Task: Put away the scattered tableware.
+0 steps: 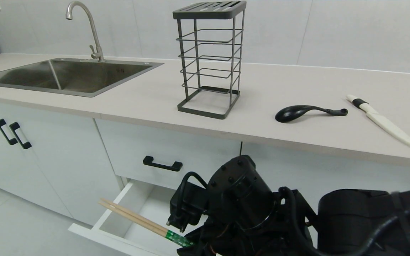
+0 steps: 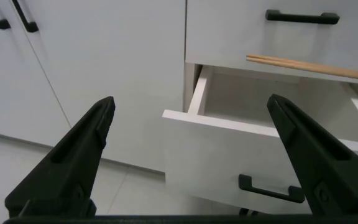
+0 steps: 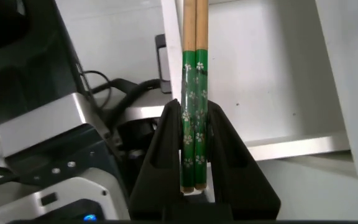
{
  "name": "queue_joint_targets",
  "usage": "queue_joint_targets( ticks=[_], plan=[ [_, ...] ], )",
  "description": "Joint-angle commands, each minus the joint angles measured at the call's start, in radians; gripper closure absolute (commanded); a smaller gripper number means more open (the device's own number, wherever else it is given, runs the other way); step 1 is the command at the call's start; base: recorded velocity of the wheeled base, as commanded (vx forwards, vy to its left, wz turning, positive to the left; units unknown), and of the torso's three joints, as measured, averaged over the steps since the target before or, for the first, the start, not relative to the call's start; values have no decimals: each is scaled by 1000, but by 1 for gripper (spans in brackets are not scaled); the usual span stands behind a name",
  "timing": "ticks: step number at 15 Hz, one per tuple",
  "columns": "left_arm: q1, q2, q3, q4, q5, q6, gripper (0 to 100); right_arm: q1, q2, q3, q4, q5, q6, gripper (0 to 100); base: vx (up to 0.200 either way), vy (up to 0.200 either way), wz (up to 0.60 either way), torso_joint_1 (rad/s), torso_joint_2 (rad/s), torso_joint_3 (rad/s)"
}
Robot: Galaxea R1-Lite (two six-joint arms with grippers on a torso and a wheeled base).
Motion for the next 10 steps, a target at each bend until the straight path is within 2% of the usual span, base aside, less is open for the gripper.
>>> queue_joint_targets(
  ticks=[1, 4, 10],
  plan=[
    [0, 1, 0, 0, 0, 0, 0, -27, 43, -2, 0, -5, -52, 100, 0, 0, 0, -76, 271, 119],
    [0, 1, 0, -2, 0, 0, 0, -47, 90, -22, 0, -22, -72, 100, 0, 0, 0, -17, 198, 36],
    [0, 1, 0, 0, 0, 0, 0, -63, 175, -71, 0, -22, -77, 100, 0, 0, 0, 0, 10, 6]
  ],
)
